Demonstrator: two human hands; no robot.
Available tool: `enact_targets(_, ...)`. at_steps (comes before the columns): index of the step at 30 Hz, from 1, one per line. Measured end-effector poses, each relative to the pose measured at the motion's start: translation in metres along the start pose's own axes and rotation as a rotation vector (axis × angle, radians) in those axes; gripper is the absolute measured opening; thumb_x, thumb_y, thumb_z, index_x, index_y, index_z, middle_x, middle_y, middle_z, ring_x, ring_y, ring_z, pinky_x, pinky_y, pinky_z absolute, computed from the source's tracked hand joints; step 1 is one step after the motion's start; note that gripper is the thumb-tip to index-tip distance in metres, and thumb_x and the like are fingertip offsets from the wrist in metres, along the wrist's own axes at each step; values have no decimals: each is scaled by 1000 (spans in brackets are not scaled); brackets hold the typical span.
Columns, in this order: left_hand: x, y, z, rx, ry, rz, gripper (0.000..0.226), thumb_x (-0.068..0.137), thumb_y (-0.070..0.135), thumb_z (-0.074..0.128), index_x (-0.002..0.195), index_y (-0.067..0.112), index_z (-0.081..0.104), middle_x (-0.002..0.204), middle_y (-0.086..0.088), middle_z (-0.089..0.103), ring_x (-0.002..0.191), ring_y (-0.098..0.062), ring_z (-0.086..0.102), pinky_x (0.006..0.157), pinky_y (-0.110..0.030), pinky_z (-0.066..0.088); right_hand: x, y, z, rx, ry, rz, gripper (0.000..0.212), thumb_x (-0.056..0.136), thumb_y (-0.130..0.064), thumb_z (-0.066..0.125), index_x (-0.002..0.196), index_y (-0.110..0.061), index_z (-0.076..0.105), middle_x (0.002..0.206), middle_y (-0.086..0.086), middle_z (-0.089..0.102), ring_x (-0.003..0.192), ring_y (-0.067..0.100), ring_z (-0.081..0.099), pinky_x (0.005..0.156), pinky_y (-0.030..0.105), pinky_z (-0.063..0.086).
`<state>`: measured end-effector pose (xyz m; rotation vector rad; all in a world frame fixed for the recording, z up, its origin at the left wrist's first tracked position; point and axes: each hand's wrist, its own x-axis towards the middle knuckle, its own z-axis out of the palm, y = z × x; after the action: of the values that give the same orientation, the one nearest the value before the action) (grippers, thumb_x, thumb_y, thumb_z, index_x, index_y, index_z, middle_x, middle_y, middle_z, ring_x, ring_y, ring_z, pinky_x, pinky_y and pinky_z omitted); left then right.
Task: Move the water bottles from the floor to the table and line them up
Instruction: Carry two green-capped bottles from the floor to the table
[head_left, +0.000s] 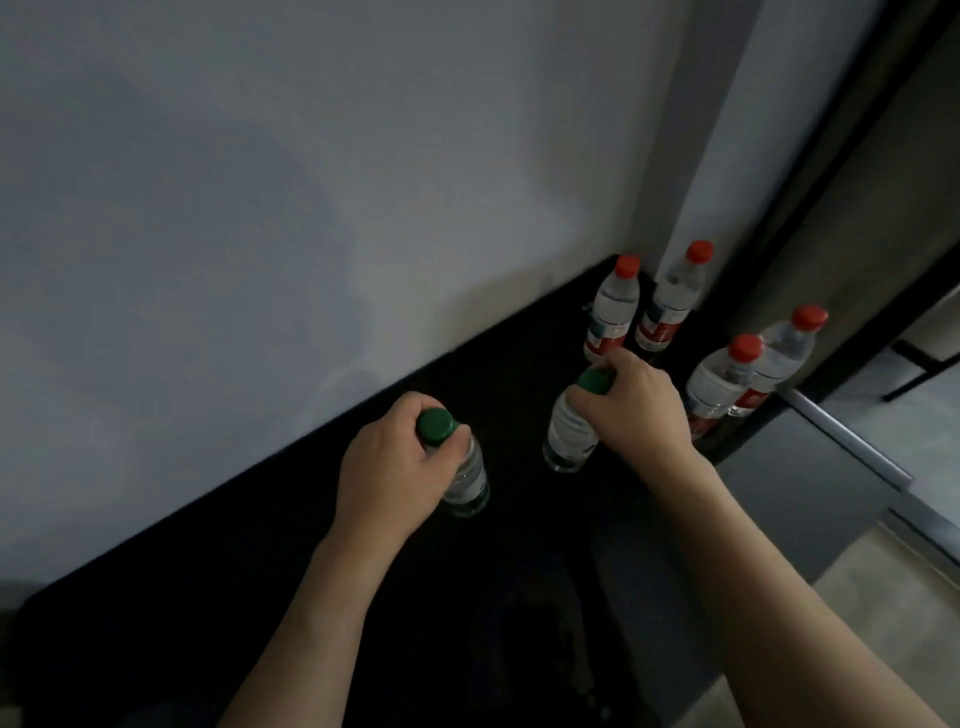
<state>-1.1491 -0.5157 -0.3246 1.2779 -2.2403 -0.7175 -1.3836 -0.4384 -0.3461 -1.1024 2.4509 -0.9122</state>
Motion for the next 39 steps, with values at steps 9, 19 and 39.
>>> enact_targets(9, 90, 10, 63, 172, -56, 14, 20, 88, 43, 65, 97, 28, 55, 65, 13, 56, 56, 0, 55, 50, -20, 46, 114, 26, 31, 17, -79, -58, 21, 79, -42, 65, 89, -29, 52, 72, -12, 57, 64, 5, 55, 47, 24, 37)
enact_targets(19, 140, 0, 114, 240, -146, -84, 23, 89, 41, 64, 103, 28, 51, 72, 14, 54, 61, 0, 52, 50, -19, 32, 158, 35, 51, 41, -167, -114, 26, 82, -41, 67, 98, -26, 53, 73, -14, 54, 64, 1, 53, 48, 23, 39)
enact_targets(39, 67, -15, 60, 434, 48, -64, 49, 98, 42, 49, 139, 15, 46, 128, -7, 62, 112, -21, 61, 87, -34, 52, 72, 12, 36, -122, -76, -242, 60, 88, -36, 63, 138, -11, 39, 124, 16, 59, 106, 32, 60, 77, 35, 46)
